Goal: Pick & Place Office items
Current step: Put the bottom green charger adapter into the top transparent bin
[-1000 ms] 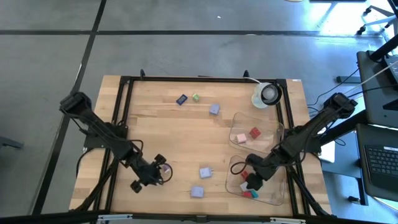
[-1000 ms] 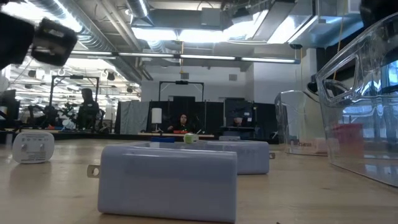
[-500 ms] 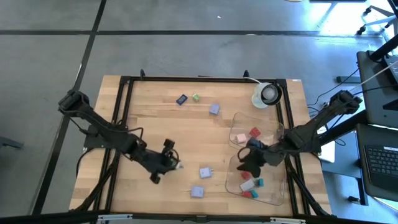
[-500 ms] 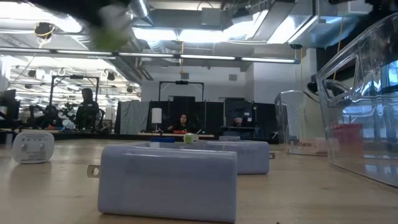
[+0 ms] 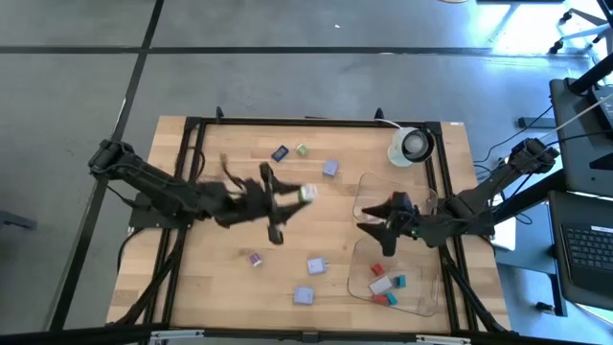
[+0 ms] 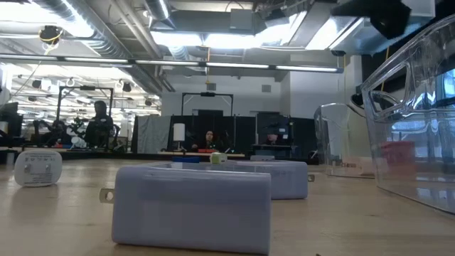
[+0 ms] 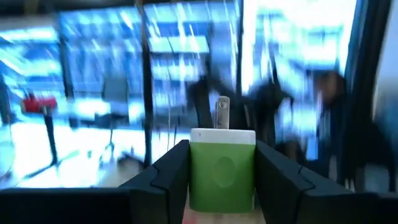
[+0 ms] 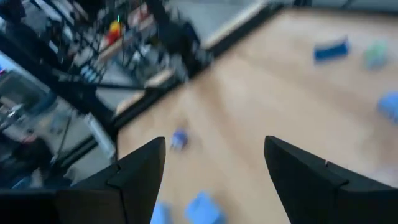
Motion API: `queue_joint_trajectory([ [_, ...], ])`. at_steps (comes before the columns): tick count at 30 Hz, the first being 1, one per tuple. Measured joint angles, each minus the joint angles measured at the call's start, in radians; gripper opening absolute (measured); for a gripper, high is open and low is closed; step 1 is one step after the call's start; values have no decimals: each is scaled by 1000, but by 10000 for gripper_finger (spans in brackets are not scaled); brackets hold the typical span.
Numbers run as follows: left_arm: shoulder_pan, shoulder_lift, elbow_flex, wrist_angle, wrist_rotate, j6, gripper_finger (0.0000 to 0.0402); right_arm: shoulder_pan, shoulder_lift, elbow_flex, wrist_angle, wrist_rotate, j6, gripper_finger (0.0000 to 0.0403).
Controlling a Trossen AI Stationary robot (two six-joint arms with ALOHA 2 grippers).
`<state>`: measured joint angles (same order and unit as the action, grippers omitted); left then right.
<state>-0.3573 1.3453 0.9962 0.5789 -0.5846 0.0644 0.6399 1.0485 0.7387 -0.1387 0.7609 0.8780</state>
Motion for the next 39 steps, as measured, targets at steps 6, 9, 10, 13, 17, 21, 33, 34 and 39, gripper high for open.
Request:
queue_joint_trajectory([
  [6,25,-2,0,325,31,1,145,0,0,0,142,121,-151,275],
  [9,26,-2,0,346,76,1,145,0,0,0,189,122,-164,275],
  [10,26,-1,0,345,86,1,145,0,0,0,199,122,-160,275],
  [13,25,-1,0,346,98,1,145,-1,0,0,239,122,-161,275],
  [17,26,0,0,346,141,2,145,-21,0,0,295,96,-171,275],
  [21,27,0,0,345,142,55,145,-58,0,0,318,20,-221,275],
  [33,81,8,0,330,133,41,145,-180,1,-1,422,-139,-391,275],
  [34,91,13,0,329,133,29,145,-188,1,-1,449,-151,-417,275],
  [39,148,50,0,329,146,-65,145,-233,11,-1,586,-244,-532,275],
])
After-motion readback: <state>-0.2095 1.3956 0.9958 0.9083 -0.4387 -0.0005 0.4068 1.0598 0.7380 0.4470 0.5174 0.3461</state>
